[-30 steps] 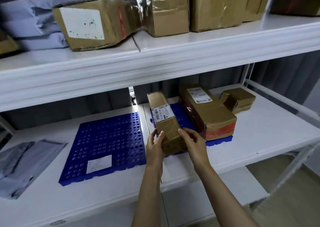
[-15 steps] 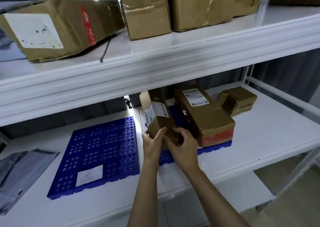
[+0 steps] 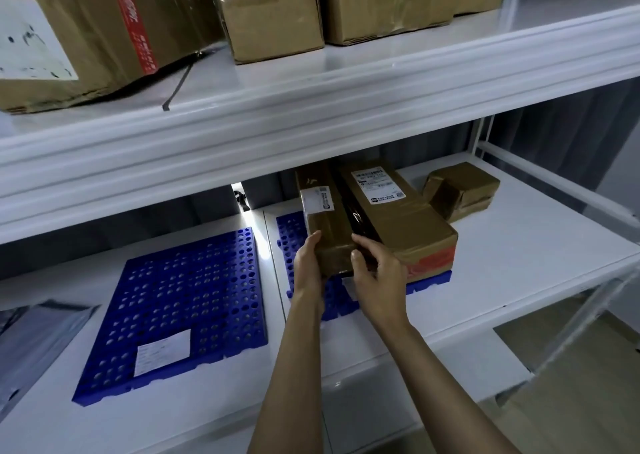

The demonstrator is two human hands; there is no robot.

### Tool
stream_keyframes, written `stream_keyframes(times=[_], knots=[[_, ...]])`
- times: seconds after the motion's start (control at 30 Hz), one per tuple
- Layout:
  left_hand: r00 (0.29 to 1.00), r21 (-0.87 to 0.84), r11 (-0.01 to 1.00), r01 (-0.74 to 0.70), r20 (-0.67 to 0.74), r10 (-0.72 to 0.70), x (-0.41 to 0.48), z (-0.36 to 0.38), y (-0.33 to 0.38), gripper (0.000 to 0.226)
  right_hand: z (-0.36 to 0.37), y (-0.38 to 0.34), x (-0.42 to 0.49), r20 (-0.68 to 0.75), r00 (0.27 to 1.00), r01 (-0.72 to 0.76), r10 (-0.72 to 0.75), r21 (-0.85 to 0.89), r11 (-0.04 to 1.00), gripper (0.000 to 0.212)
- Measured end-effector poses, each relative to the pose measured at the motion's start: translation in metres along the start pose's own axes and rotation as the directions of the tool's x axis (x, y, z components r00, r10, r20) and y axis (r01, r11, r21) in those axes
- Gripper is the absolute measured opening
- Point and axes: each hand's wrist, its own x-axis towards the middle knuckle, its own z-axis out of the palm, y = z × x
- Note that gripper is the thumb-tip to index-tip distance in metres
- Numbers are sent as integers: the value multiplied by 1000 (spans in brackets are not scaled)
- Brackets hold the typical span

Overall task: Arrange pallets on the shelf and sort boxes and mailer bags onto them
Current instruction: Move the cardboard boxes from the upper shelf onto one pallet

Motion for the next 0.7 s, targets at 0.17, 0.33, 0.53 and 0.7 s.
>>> stream_keyframes(times=[0.17, 0.33, 0.53, 0.7], knots=[[968, 234, 947, -219, -66, 240, -4, 2, -16, 61, 1, 4, 1, 40, 999, -3, 7, -81, 997, 27], [820, 749, 637, -181, -242, 518, -10, 9, -10, 82, 12, 7, -5, 125, 991, -30, 37, -59, 998, 23], [849, 840, 536, -87, -219, 481, 5, 33, 0, 89, 8, 3, -4, 134, 984, -120, 116, 17, 993, 29], [837, 861, 503, -71, -223, 500, 9, 45, -6, 87, -8, -8, -2, -57, 997, -58, 58, -3, 998, 34]])
